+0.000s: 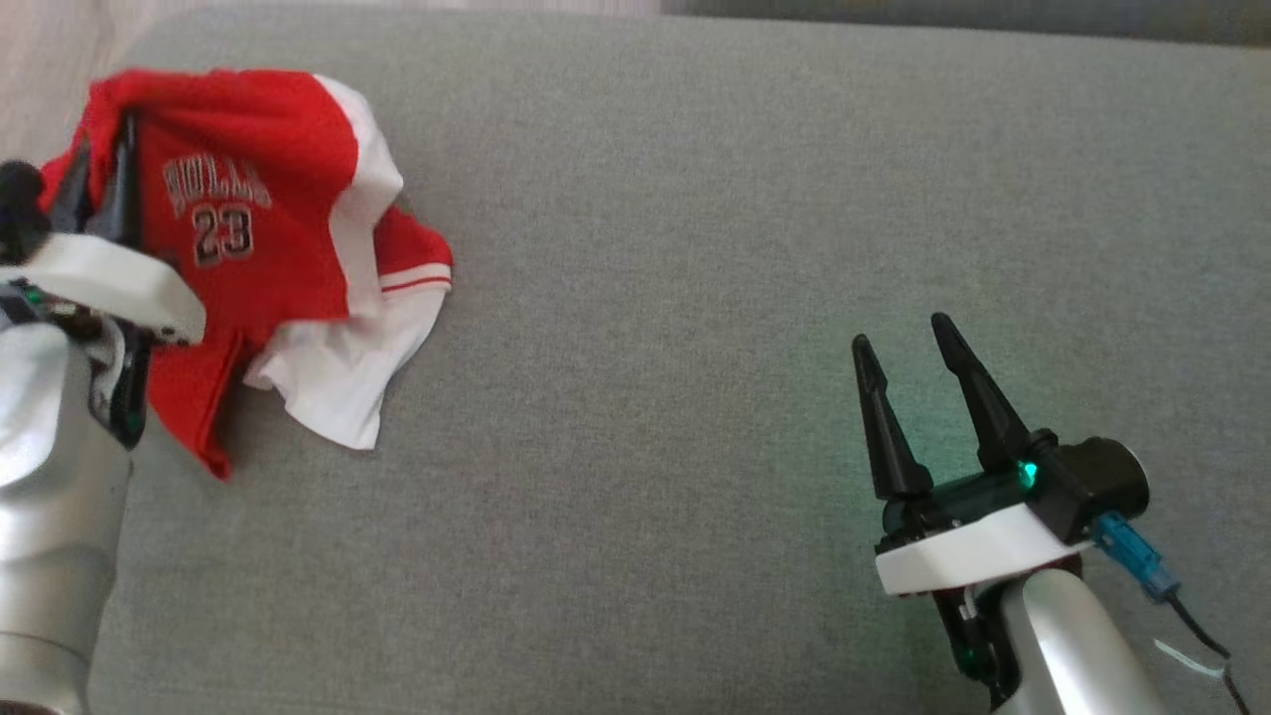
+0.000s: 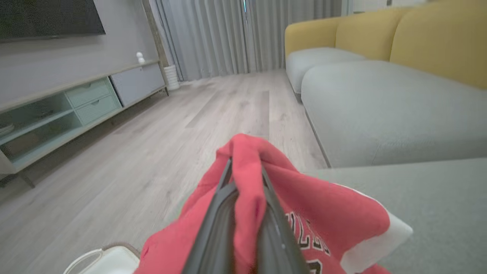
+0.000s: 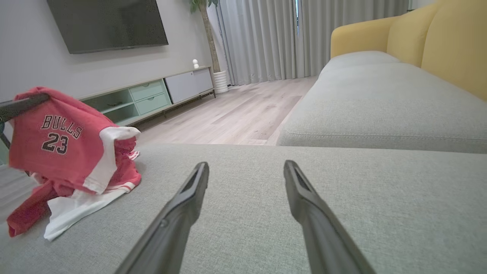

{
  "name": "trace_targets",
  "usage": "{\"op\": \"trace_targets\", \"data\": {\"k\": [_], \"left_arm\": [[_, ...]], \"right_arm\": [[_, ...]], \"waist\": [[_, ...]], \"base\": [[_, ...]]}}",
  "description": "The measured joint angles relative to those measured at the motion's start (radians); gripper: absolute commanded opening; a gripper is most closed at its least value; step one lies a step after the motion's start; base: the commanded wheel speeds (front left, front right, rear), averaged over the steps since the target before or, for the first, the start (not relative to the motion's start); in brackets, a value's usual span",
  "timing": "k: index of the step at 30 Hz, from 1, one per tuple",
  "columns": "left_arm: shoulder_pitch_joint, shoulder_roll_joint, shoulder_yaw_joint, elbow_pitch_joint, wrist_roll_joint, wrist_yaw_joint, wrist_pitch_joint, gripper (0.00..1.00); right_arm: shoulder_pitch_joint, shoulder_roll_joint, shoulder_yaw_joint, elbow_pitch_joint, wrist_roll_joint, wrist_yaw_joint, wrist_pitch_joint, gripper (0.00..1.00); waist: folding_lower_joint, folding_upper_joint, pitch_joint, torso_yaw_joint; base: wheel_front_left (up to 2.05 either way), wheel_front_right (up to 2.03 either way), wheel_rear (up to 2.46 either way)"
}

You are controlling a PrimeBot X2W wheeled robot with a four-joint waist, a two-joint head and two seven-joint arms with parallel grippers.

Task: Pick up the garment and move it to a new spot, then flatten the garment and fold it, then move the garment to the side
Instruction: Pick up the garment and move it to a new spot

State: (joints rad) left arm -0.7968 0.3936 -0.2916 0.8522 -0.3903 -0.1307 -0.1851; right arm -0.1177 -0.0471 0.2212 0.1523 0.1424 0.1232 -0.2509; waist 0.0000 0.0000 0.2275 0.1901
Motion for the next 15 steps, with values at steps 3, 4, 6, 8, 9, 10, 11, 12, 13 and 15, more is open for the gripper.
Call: {"op": "trace_targets", "data": {"k": [3,4,6,8,9,10,11,12,13,15], "left_arm": [[-0.004,0.004,0.003,-0.048,-0.002,0.000,-0.029,0.00],[-0.004,0.006,0.006,-0.069,-0.002,0.001,-0.036,0.00],[-0.003,0.010,0.018,-0.122,-0.005,0.009,-0.043,0.00],[0.000,0.015,0.030,-0.188,-0.007,0.022,-0.047,0.00],[0.004,0.017,0.030,-0.222,-0.006,0.028,-0.052,0.00],[0.008,0.018,0.028,-0.255,-0.005,0.031,-0.055,0.00],[0.014,0.018,0.024,-0.285,-0.004,0.034,-0.053,0.00],[0.023,0.017,0.019,-0.315,-0.004,0.035,-0.048,0.00],[0.033,0.015,0.011,-0.344,-0.004,0.036,-0.036,0.00],[0.059,0.009,0.000,-0.396,-0.006,0.043,-0.010,0.00]], "right_arm": [[0.007,0.000,0.003,0.006,0.010,0.000,0.000,1.00],[0.010,0.000,0.005,0.009,0.015,0.000,0.000,1.00],[0.012,0.000,0.007,0.013,0.025,0.000,0.000,1.00],[0.014,0.000,0.007,0.016,0.035,0.000,0.000,1.00],[0.018,0.000,0.007,0.016,0.039,0.000,0.000,1.00],[0.026,0.000,0.005,0.016,0.045,0.000,0.000,1.00],[0.035,0.000,0.002,0.017,0.054,0.000,0.000,1.00],[0.041,0.000,0.000,0.018,0.064,0.000,0.000,1.00],[0.047,0.000,-0.001,0.018,0.066,0.000,0.000,1.00],[0.048,0.000,-0.001,0.020,0.069,0.000,0.000,1.00]], "waist": [[0.0000,0.0000,-0.029,0.001],[-0.0001,0.0000,-0.040,0.002],[-0.0001,0.0000,-0.061,0.003],[-0.0001,0.0000,-0.082,0.003],[-0.0002,0.0000,-0.091,0.003],[-0.0002,0.0000,-0.100,0.003],[-0.0002,0.0000,-0.108,0.003],[-0.0002,0.0000,-0.114,0.001],[-0.0002,0.0000,-0.118,-0.001],[-0.0002,0.0000,-0.123,-0.011]], "base": [[0.00,0.00,0.00],[0.00,0.00,0.00],[0.00,0.00,0.00],[0.00,0.00,0.00],[0.00,0.00,0.00],[0.00,0.00,0.00],[0.00,0.00,0.00],[0.00,0.00,0.00],[0.00,0.00,0.00],[0.00,0.00,0.00]]}}
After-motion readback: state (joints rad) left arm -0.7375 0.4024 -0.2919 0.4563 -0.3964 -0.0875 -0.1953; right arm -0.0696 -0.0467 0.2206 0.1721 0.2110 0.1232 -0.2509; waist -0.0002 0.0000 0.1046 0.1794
